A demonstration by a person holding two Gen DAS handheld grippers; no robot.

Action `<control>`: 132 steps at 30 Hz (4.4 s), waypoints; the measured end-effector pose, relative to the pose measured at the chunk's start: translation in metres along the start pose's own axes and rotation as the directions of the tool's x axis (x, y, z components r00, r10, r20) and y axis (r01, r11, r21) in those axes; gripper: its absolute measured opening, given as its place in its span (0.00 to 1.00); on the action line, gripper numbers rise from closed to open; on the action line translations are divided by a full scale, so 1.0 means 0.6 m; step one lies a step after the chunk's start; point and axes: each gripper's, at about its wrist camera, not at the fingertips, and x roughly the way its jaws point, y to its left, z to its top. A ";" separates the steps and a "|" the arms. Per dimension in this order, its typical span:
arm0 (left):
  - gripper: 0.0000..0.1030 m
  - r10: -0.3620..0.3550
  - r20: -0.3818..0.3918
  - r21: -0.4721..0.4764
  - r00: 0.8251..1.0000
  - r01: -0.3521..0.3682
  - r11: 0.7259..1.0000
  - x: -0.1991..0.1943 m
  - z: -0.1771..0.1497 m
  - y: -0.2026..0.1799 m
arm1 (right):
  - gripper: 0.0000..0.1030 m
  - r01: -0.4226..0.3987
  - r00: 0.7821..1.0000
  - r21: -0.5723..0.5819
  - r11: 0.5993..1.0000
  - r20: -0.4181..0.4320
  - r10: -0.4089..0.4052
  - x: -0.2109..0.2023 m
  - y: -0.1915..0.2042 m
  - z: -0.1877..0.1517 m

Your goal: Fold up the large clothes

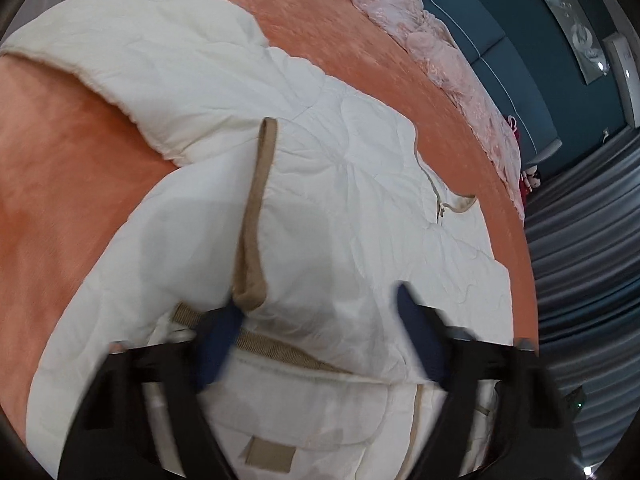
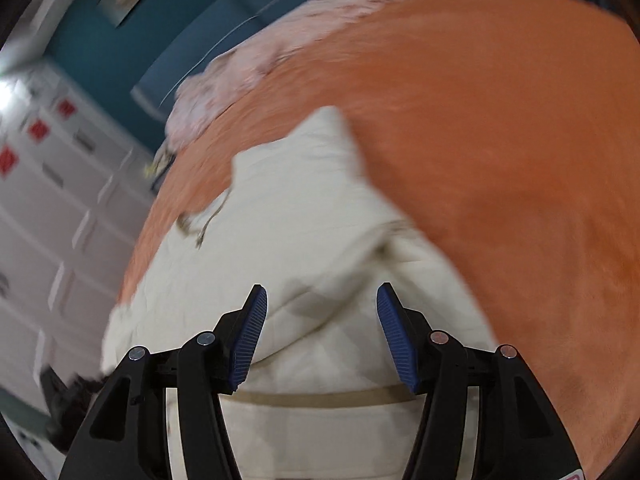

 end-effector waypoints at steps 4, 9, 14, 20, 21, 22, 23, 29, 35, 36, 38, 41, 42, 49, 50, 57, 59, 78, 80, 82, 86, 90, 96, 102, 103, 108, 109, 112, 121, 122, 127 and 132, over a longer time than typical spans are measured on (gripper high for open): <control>0.17 0.049 -0.002 0.052 0.999 -0.049 0.997 0.008 0.013 -0.006 | 0.55 -0.049 0.999 0.085 0.995 -0.003 0.049 0.028 -0.023 0.022; 0.07 0.054 0.080 0.086 0.995 -0.061 0.994 -0.015 0.035 -0.011 | 0.10 -0.108 0.993 0.150 0.983 0.069 0.098 0.027 -0.031 0.067; 0.07 0.107 0.079 0.148 0.991 -0.118 0.982 0.008 0.023 -0.019 | 0.08 0.048 0.986 -0.021 0.999 0.161 -0.044 0.008 0.015 0.054; 0.08 0.156 0.093 0.189 0.983 -0.171 0.967 0.052 -0.009 0.006 | 0.06 0.271 0.962 -0.161 0.949 0.074 -0.262 0.086 0.020 0.021; 0.08 0.164 0.107 0.204 0.981 -0.183 0.962 0.053 -0.012 0.004 | 0.07 0.311 0.950 -0.196 0.930 0.080 -0.301 0.092 0.035 0.018; 0.08 0.172 0.124 0.220 0.977 -0.196 0.956 0.055 -0.017 0.002 | 0.07 0.343 0.939 -0.225 0.912 0.089 -0.331 0.095 0.042 0.016; 0.09 0.182 0.151 0.241 0.972 -0.214 0.946 0.057 -0.024 -0.001 | 0.08 0.382 0.924 -0.258 0.887 0.104 -0.367 0.100 0.055 0.012; 0.09 0.160 0.203 0.255 0.966 -0.210 0.944 0.054 -0.033 0.002 | 0.17 0.467 0.879 -0.225 0.855 0.229 -0.419 0.034 0.093 -0.011; 0.09 0.163 0.222 0.270 0.961 -0.221 0.937 0.058 -0.037 -0.007 | 0.23 0.296 0.946 -0.444 0.846 0.257 -0.196 -0.014 0.243 -0.095; 0.10 0.165 0.223 0.271 0.961 -0.223 0.936 0.059 -0.037 -0.008 | 0.23 0.253 0.964 -0.504 0.826 0.207 -0.169 0.007 0.272 -0.110; 0.10 0.161 0.222 0.269 0.962 -0.219 0.938 0.058 -0.036 -0.006 | 0.23 0.206 0.978 -0.569 0.796 0.145 -0.149 0.045 0.310 -0.132; 0.10 0.156 0.223 0.268 0.962 -0.214 0.939 0.059 -0.037 -0.004 | 0.23 0.164 0.984 -0.611 0.775 0.046 -0.172 0.107 0.328 -0.165; 0.10 0.155 0.224 0.268 0.962 -0.213 0.940 0.060 -0.037 -0.004 | 0.23 0.166 0.981 -0.611 0.774 0.022 -0.193 0.126 0.323 -0.174; 0.11 0.154 0.238 0.277 0.959 -0.219 0.935 0.064 -0.041 -0.004 | 0.23 0.216 0.969 -0.638 0.739 0.050 -0.240 0.149 0.305 -0.215; 0.11 0.153 0.240 0.277 0.959 -0.219 0.936 0.064 -0.042 -0.004 | 0.23 0.222 0.969 -0.643 0.733 0.060 -0.241 0.151 0.306 -0.218; 0.12 0.124 0.229 0.257 0.965 -0.183 0.949 0.061 -0.038 0.002 | 0.23 0.239 0.967 -0.647 0.724 0.093 -0.236 0.156 0.308 -0.222; 0.14 0.101 0.213 0.236 0.972 -0.151 0.960 0.055 -0.033 0.009 | 0.23 0.248 0.965 -0.651 0.717 0.102 -0.240 0.155 0.308 -0.226; 0.72 0.196 0.311 -0.465 0.930 -0.031 0.885 -0.209 0.234 0.488 | 0.23 0.269 0.960 -0.654 0.707 0.127 -0.248 0.153 0.311 -0.229; 0.67 0.192 0.300 -0.495 0.935 -0.019 0.869 -0.202 0.254 0.515 | 0.23 0.268 0.961 -0.654 0.708 0.126 -0.248 0.153 0.311 -0.229; 0.61 0.194 0.303 -0.493 0.933 -0.021 0.870 -0.198 0.268 0.523 | 0.23 0.269 0.960 -0.654 0.707 0.126 -0.248 0.153 0.311 -0.229; 0.16 0.182 0.270 -0.485 0.945 -0.030 0.874 -0.183 0.288 0.525 | 0.23 0.268 0.961 -0.654 0.708 0.126 -0.248 0.153 0.311 -0.229; 0.06 0.153 0.280 -0.430 0.948 -0.018 0.902 -0.195 0.304 0.496 | 0.23 0.267 0.961 -0.653 0.709 0.125 -0.247 0.153 0.311 -0.229; 0.04 0.023 0.383 -0.152 0.923 0.038 0.988 -0.260 0.333 0.287 | 0.24 0.258 0.964 -0.638 0.726 0.118 -0.239 0.145 0.314 -0.225; 0.05 -0.182 0.384 0.309 0.905 0.060 0.949 -0.287 0.260 -0.059 | 0.50 0.191 0.982 -0.596 0.780 0.112 -0.154 0.075 0.308 -0.221; 0.05 -0.209 0.359 0.355 0.910 0.074 0.932 -0.280 0.245 -0.098 | 0.50 0.180 0.984 -0.592 0.786 0.115 -0.139 0.057 0.304 -0.222; 0.05 -0.277 0.151 0.535 0.949 0.157 0.830 -0.172 0.112 -0.278 | 0.52 0.147 0.988 -0.551 0.821 0.125 -0.093 -0.027 0.262 -0.210; 0.05 -0.273 0.116 0.548 0.955 0.168 0.820 -0.151 0.083 -0.296 | 0.53 0.144 0.988 -0.539 0.830 0.125 -0.090 -0.039 0.253 -0.205; 0.05 -0.230 -0.017 0.556 0.973 0.201 0.806 -0.060 -0.006 -0.336 | 0.56 0.139 0.988 -0.478 0.867 0.129 -0.087 -0.075 0.211 -0.186; 0.13 -0.124 -0.233 0.435 0.964 0.218 0.874 0.077 -0.115 -0.280 | 0.66 0.111 0.990 -0.307 0.945 0.117 -0.078 -0.109 0.131 -0.134; 0.16 -0.156 -0.235 0.409 0.960 0.243 0.880 0.069 -0.109 -0.270 | 0.68 0.105 0.990 -0.289 0.951 0.117 -0.073 -0.108 0.129 -0.123; 0.81 -0.248 -0.086 0.279 0.965 0.262 0.924 -0.015 -0.061 -0.177 | 0.71 0.035 0.995 -0.176 0.984 0.093 -0.019 -0.088 0.120 -0.066; 0.84 -0.262 -0.019 0.081 0.965 0.263 0.962 -0.047 -0.002 -0.064 | 0.74 -0.042 0.996 -0.089 0.995 0.077 0.049 -0.076 0.127 -0.043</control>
